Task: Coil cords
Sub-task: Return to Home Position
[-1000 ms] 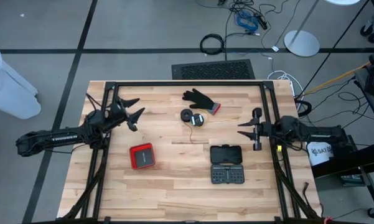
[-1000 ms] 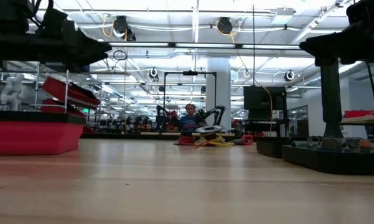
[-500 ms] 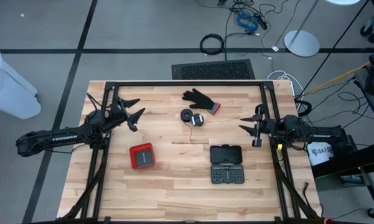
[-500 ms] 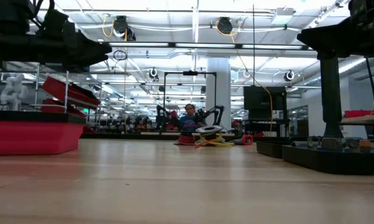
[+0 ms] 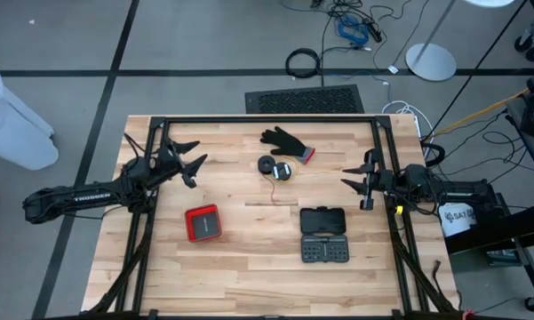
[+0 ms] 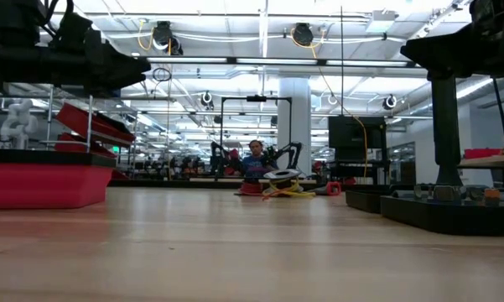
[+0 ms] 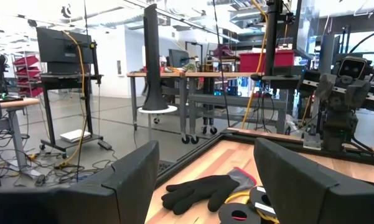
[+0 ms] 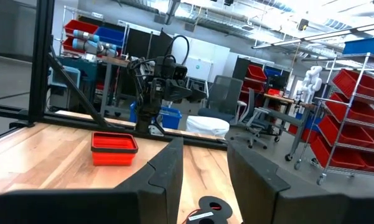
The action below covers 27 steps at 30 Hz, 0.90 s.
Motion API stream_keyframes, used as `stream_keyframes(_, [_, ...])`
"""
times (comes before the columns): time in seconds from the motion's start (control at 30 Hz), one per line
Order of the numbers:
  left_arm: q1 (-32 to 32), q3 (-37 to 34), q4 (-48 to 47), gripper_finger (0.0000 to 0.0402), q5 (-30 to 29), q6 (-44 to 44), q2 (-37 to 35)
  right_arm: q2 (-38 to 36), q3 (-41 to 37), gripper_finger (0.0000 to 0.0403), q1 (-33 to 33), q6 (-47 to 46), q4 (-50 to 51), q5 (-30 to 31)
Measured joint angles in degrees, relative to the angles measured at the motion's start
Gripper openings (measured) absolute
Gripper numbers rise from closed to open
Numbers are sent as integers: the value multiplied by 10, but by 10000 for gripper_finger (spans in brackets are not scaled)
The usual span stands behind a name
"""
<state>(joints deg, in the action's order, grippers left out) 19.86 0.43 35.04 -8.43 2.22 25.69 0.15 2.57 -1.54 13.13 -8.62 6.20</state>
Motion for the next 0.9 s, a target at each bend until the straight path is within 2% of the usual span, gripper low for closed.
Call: stream_keyframes(0.9, [0, 0, 0, 270, 0, -2, 0, 0, 0, 114, 0, -19, 1, 0])
